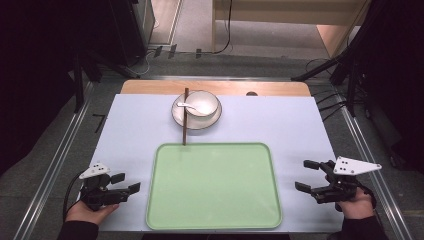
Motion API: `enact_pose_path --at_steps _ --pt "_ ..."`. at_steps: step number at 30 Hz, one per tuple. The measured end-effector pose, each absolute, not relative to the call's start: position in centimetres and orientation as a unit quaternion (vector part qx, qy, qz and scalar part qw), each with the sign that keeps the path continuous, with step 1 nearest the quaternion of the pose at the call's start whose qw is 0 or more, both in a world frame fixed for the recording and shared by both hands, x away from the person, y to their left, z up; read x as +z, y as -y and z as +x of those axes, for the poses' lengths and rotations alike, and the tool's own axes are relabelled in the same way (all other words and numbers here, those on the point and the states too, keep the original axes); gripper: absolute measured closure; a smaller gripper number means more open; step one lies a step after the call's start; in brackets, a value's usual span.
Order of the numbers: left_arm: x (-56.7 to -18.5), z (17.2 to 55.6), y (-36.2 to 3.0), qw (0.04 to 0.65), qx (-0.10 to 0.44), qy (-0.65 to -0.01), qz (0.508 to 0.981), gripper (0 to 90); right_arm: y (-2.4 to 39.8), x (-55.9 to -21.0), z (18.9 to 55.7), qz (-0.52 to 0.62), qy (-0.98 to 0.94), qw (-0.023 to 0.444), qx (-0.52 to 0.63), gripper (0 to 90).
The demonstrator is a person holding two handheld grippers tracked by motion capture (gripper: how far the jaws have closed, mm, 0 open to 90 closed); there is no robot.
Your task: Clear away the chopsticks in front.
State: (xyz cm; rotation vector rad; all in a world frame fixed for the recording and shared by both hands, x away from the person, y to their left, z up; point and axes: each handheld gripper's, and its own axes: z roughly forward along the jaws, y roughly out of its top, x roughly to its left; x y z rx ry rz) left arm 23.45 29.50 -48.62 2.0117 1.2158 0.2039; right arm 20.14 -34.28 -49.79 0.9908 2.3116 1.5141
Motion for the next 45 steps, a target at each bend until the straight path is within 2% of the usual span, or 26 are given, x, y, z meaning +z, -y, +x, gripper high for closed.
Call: enact_pose_path --at_steps 19,45 --pt "-47.9 24.4 -28.6 0.357 0.078 -0.500 0.785 27.2 34.2 -49.9 20.2 0.337 -0.787 0.101 0.506 15.6" --pt "-45.1 29.1 -26.0 0.338 0.063 -0.504 0.792 29.1 34.2 -50.1 20.1 0.342 -0.787 0.096 0.505 15.7"
